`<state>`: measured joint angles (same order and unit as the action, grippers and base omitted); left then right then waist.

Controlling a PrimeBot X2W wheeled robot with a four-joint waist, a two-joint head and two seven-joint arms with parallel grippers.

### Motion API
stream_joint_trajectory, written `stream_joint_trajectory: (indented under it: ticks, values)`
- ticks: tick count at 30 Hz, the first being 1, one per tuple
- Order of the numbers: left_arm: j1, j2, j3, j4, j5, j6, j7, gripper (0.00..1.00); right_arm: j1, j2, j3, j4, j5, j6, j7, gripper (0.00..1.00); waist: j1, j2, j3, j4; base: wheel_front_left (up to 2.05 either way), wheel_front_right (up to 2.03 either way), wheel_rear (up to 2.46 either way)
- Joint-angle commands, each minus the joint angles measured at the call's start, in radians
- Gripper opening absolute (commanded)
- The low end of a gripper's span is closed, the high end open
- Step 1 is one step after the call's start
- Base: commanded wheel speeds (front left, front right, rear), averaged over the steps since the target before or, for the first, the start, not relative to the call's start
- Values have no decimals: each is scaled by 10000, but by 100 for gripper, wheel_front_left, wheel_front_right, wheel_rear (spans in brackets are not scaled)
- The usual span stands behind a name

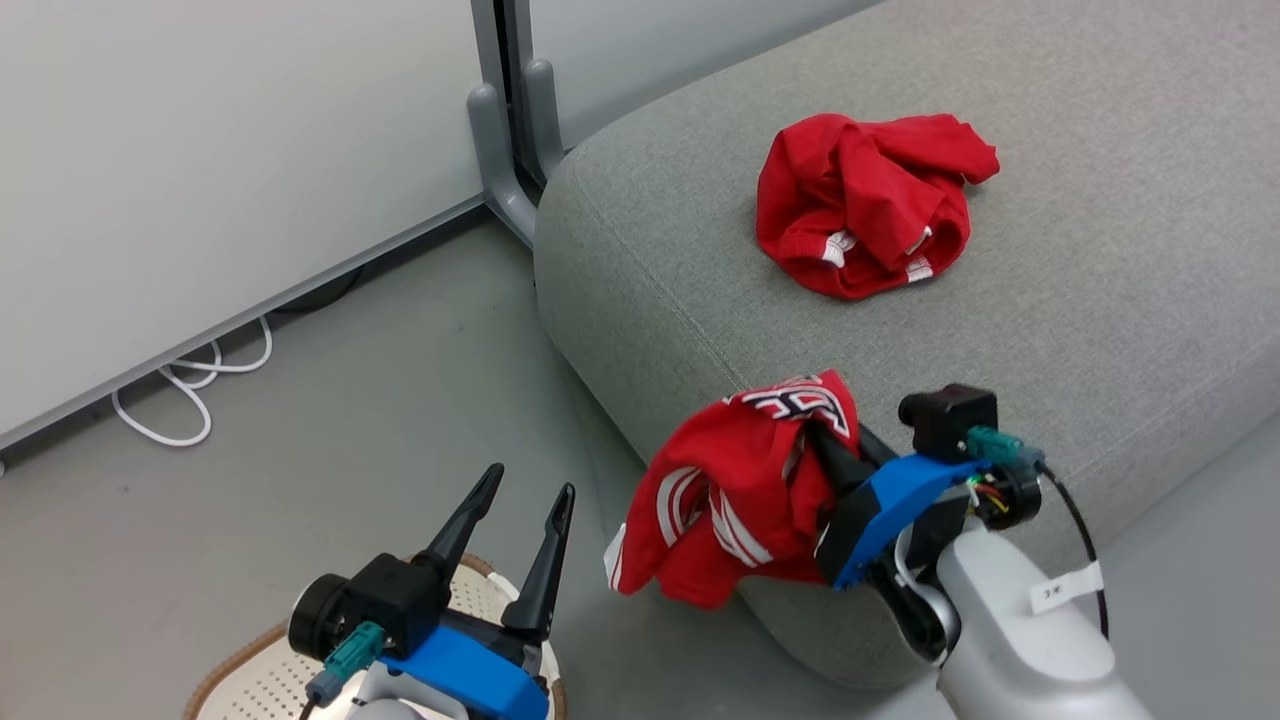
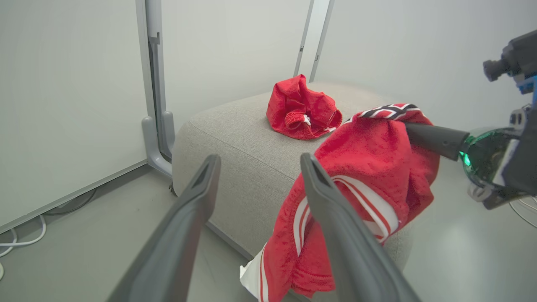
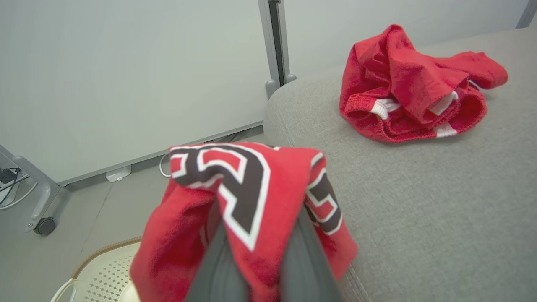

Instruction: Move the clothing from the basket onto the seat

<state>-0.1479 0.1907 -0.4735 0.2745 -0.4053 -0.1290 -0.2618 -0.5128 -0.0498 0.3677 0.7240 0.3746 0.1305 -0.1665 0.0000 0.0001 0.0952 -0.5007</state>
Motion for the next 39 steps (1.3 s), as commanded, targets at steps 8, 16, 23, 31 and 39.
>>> stream_joint_trajectory:
  ticks: [8,16,23,31,39]
  values:
    - [-797,508,-187,-232,220,-23,-48,100,-2284,-286,-1661,-332,-130,5,407,0,0,-1,1208,313,0,0,0]
    - [-1928,1045,-836,-432,290,-24,-48,100,-4435,-1917,-3703,-1098,-1005,3,1077,0,0,-1,2720,1218,0,0,0]
    - [-2720,1637,-962,-882,439,-24,-48,100,-5643,-2527,-6333,-1834,-1760,3,1097,0,0,-1,4216,1725,0,0,0]
    - [-3562,1878,-1127,-1605,706,-24,-48,100,-5071,-2578,-8420,-1288,-2626,3,771,0,0,-1,5646,2407,0,0,0]
    - [-3897,1930,-1255,-1961,889,-24,-49,100,-4641,-2643,-9498,145,-2849,3,292,0,0,-1,6194,2817,0,0,0]
